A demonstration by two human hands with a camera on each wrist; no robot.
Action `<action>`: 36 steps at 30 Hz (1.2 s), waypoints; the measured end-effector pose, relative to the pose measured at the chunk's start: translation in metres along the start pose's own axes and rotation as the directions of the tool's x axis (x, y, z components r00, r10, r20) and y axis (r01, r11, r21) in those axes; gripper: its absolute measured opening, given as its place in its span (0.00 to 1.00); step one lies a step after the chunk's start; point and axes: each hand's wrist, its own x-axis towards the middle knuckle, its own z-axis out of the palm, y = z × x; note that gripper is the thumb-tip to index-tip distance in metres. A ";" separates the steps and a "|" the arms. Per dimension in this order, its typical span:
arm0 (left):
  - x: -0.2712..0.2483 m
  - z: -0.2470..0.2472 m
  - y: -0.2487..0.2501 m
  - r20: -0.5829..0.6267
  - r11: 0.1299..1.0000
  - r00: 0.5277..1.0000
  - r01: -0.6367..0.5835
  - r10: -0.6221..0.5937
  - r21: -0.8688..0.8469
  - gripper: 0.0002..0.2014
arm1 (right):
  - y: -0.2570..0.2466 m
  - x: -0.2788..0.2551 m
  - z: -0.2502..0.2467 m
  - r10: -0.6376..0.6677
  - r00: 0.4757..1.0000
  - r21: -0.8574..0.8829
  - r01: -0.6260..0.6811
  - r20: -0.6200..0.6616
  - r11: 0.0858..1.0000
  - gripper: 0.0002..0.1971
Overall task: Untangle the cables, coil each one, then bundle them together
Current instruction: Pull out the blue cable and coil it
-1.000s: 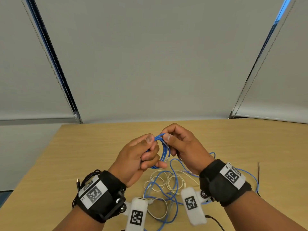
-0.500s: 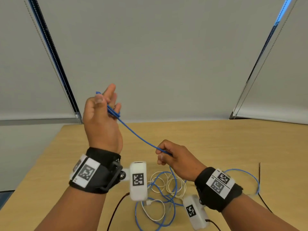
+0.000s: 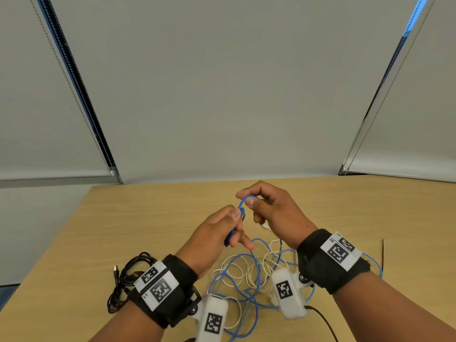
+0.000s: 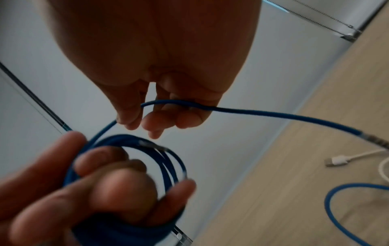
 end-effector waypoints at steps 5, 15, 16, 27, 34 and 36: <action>0.000 0.000 0.011 -0.009 0.977 0.996 -0.088 0.088 -0.194 0.17 | 0.000 -0.005 0.007 -0.018 0.998 0.108 0.012 0.060 0.994 0.08; -0.004 -0.019 0.041 -0.030 0.856 0.986 -0.160 0.166 -0.492 0.18 | -0.005 0.005 -0.017 -0.002 0.996 0.028 0.000 0.086 1.000 0.06; -0.003 -0.023 0.046 -0.029 0.827 0.980 -0.180 0.195 -0.533 0.18 | -0.003 0.006 -0.021 0.009 0.995 0.029 -0.012 0.102 0.999 0.06; 0.009 -0.033 0.083 -0.251 0.717 0.840 -0.542 0.481 -0.439 0.16 | 0.014 -0.002 -0.002 0.096 0.975 -0.103 -0.077 0.198 0.992 0.13; 0.020 -0.028 0.040 -0.144 0.604 0.871 -0.198 0.469 0.772 0.10 | 0.002 -0.002 0.003 0.033 0.961 -0.184 0.018 0.274 0.983 0.10; 0.019 -0.027 0.025 -0.050 0.502 0.945 -0.125 0.322 0.856 0.11 | 0.001 0.000 0.001 0.027 0.973 -0.145 0.007 0.230 0.989 0.07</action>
